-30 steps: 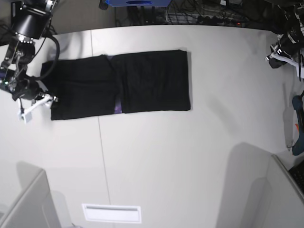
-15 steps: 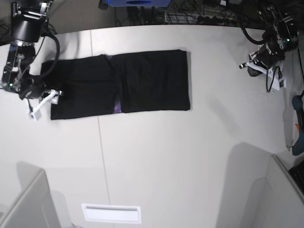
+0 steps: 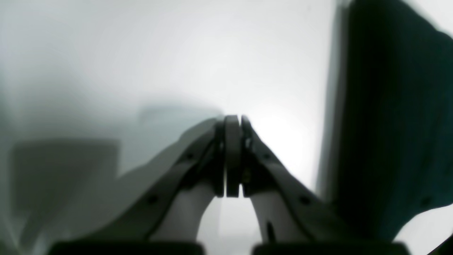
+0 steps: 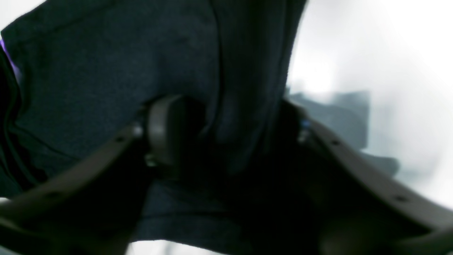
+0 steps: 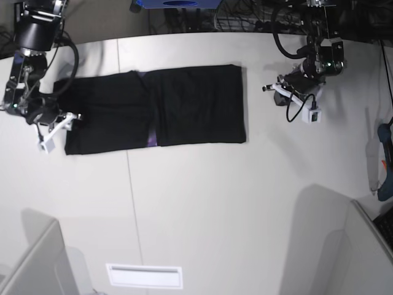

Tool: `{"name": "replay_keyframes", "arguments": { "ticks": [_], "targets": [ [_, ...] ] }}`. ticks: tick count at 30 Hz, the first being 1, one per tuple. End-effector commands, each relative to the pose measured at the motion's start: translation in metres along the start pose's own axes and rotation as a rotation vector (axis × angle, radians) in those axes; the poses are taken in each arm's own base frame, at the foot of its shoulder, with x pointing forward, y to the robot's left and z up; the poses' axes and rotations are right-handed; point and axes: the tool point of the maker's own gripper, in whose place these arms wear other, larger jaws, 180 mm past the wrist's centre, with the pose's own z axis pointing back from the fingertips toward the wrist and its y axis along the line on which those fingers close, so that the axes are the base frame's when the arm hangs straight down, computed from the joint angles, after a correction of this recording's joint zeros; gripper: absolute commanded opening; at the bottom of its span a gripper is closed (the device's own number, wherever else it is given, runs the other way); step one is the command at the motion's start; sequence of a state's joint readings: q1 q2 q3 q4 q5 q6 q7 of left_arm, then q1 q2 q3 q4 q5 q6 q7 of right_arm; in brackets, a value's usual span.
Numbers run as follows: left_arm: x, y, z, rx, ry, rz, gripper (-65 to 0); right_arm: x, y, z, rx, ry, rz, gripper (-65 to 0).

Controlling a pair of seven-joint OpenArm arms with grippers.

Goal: Fold the T-shirt properly
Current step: 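Reposition both grippers to the ends of the doubled strip, then lift the strip end with the right gripper and fold it over the other half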

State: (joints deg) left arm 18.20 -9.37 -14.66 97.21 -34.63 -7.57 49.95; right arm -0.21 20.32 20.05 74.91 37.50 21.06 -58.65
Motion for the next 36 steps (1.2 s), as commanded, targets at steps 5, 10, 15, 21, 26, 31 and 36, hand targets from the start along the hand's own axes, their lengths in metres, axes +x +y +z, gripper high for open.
{"name": "replay_keyframes", "arguments": {
  "ticks": [5, 10, 15, 21, 26, 31, 36],
  "targets": [
    [-0.021, -0.005, -0.019, -0.013, 0.043, 0.001, -65.0, -0.001, 0.002, 0.000, -0.003, 0.032, 0.020, -65.0],
    [-0.025, -0.019, -0.023, -0.043, 0.052, -0.013, -65.0, 0.009, 0.010, 0.007, -0.003, 0.014, 0.058, -65.0],
    [-0.022, -0.040, -0.030, -0.085, 0.050, -0.015, -65.0, 0.020, 0.041, 0.031, 0.002, -0.026, 0.170, -65.0],
    [-0.021, -0.067, -0.037, -0.144, 0.061, -0.063, -65.0, 0.013, 0.089, 0.047, 0.052, -0.031, 0.244, -65.0],
    [-0.021, -0.071, -0.037, -0.151, 0.057, -0.053, -65.0, 0.014, 0.133, 0.062, 0.106, -0.074, 0.289, -65.0],
    [-0.020, -0.069, -0.036, -0.147, 0.054, -0.054, -65.0, 0.014, 0.175, 0.062, 0.185, -0.105, 0.333, -65.0],
    [-0.020, -0.069, -0.036, -0.146, 0.054, -0.055, -65.0, -0.003, 0.223, 0.052, 0.294, -0.052, 0.334, -65.0]
  ]
}}
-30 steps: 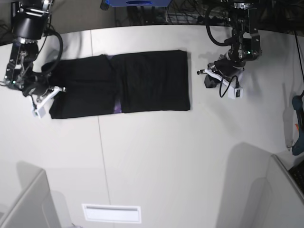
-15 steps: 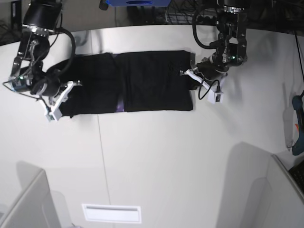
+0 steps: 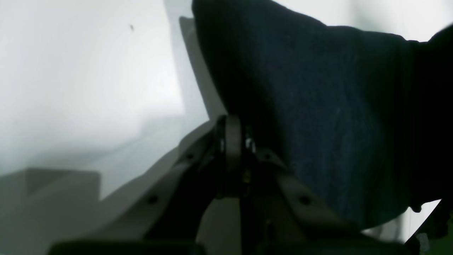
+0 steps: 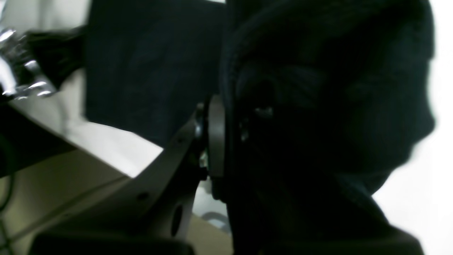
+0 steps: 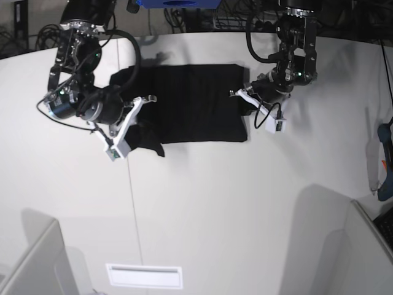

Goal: Fold the T-shirt properly
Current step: 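Lift the strip end with the right gripper and fold it over the other half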

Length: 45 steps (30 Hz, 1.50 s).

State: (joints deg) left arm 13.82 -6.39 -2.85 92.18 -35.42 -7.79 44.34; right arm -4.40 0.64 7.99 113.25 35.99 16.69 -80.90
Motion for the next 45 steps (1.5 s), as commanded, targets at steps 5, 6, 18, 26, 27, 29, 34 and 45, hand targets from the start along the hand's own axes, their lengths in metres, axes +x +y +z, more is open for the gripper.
{"name": "replay_keyframes", "arguments": {
  "ticks": [5, 6, 18, 26, 27, 29, 34, 45],
  "targets": [
    [-0.008, 0.006, 0.002, 0.029, 0.041, -0.012, -65.0, 0.016, 0.034, -0.006, 0.084, -0.049, 0.028, -65.0],
    [-0.008, 0.006, 0.002, 0.029, 0.041, -0.012, -65.0, 0.015, 0.037, -0.007, 0.091, -0.043, 0.036, -65.0],
    [-0.010, 0.000, -0.001, 0.015, 0.046, -0.013, -65.0, 0.027, 0.069, -0.015, 0.173, -0.080, 0.034, -65.0],
    [-0.010, 0.000, -0.001, 0.015, 0.047, -0.013, -65.0, 0.032, 0.099, -0.022, 0.235, -0.110, 0.093, -65.0],
    [-0.010, 0.000, -0.001, 0.013, 0.047, -0.011, -65.0, 0.031, 0.104, -0.025, 0.247, -0.104, 0.090, -65.0],
    [-0.010, -0.001, 0.000, 0.011, 0.047, -0.009, -65.0, 0.028, 0.110, -0.035, 0.264, -0.086, 0.030, -65.0],
    [-0.004, -0.002, 0.009, 0.013, 0.020, -0.025, -65.0, 0.026, 0.123, -0.047, 0.290, -0.082, 0.003, -65.0],
    [0.021, 0.052, 0.082, 0.179, -0.029, -0.016, -65.0, 0.017, 0.118, -0.061, 0.283, -0.054, -0.019, -65.0]
  ]
}}
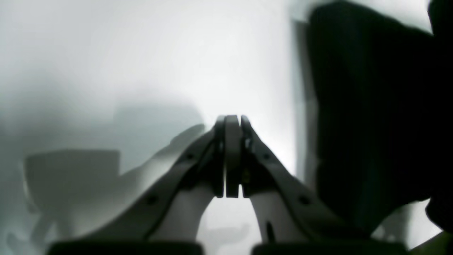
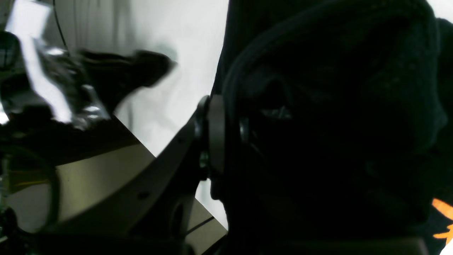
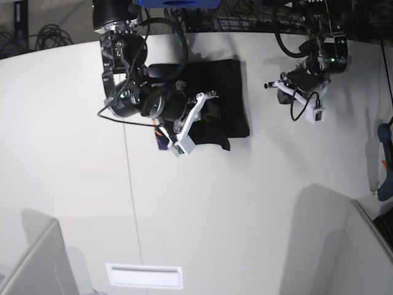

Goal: Fold the T-shirt properly
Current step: 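Lift the strip end with the right gripper and fold it over the other half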

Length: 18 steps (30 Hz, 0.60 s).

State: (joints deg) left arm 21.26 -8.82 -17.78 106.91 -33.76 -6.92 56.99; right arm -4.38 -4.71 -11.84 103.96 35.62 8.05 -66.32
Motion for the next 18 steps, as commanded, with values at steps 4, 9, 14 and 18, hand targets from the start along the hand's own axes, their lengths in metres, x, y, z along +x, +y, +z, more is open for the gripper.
{"name": "replay_keyframes", "arguments": {
  "ticks": [4, 9, 14, 18],
  "targets": [
    [0.007, 0.006, 0.021, 0.020, -0.019, -0.022, -65.0, 0.012, 0.021, -0.002, 0.054, -0.041, 0.042, -65.0],
    [-0.001, 0.028, 0.037, 0.035, -0.003, 0.023, -65.0, 0.001, 0.015, -0.015, 0.055, 0.009, 0.005, -65.0],
    [0.011, 0.045, 0.062, -0.012, -0.049, 0.108, -65.0, 0.001, 0.013, -0.017, 0.054, 0.006, -0.002, -53.6],
    [0.022, 0.066, 0.083, 0.007, -0.099, 0.158, -65.0, 0.003, 0.014, -0.017, 0.055, -0.014, -0.003, -33.9]
  ]
}}
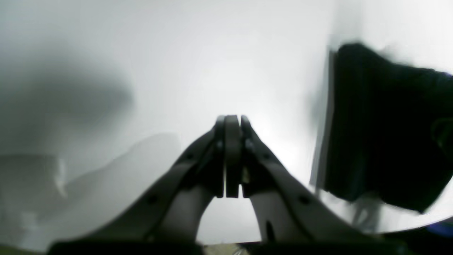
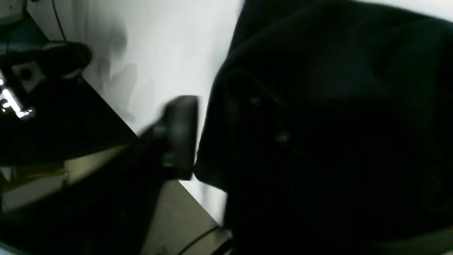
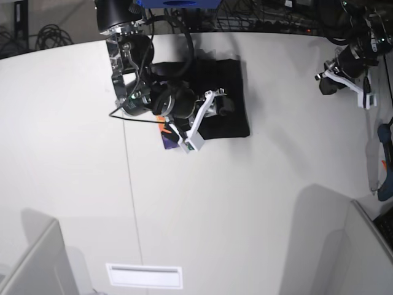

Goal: Fold the T-shirt properly
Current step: 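Lift the strip end with the right gripper and fold it over the other half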

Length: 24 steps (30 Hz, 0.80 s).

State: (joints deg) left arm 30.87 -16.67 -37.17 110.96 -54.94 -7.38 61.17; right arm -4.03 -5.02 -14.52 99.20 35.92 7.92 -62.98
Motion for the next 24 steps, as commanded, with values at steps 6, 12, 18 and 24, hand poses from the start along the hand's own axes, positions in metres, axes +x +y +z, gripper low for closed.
{"name": "replay_keyframes", "arguments": {
  "ticks": [6, 12, 18, 24],
  "targets": [
    [0.017, 0.024, 0.023, 0.067, -0.066, 0.008, -65.0, 0.017, 0.010, 0.003, 0.030, -0.048, 0.019, -30.9],
    [0.020, 0.029, 0.027, 0.081, -0.073, 0.005, -65.0, 0.014, 0.044, -0.013, 0.091, 0.007, 0.117, -30.9],
    [0.022, 0.033, 0.029, 0.092, -0.081, 0.009, -65.0, 0.011, 0.081, -0.024, 0.148, 0.067, 0.273, -30.9],
    [0.038, 0.060, 0.058, 0.173, -0.158, 0.021, -65.0, 0.031, 0.064, 0.035, 0.077, -0.108, 0.318, -61.1]
  ]
}}
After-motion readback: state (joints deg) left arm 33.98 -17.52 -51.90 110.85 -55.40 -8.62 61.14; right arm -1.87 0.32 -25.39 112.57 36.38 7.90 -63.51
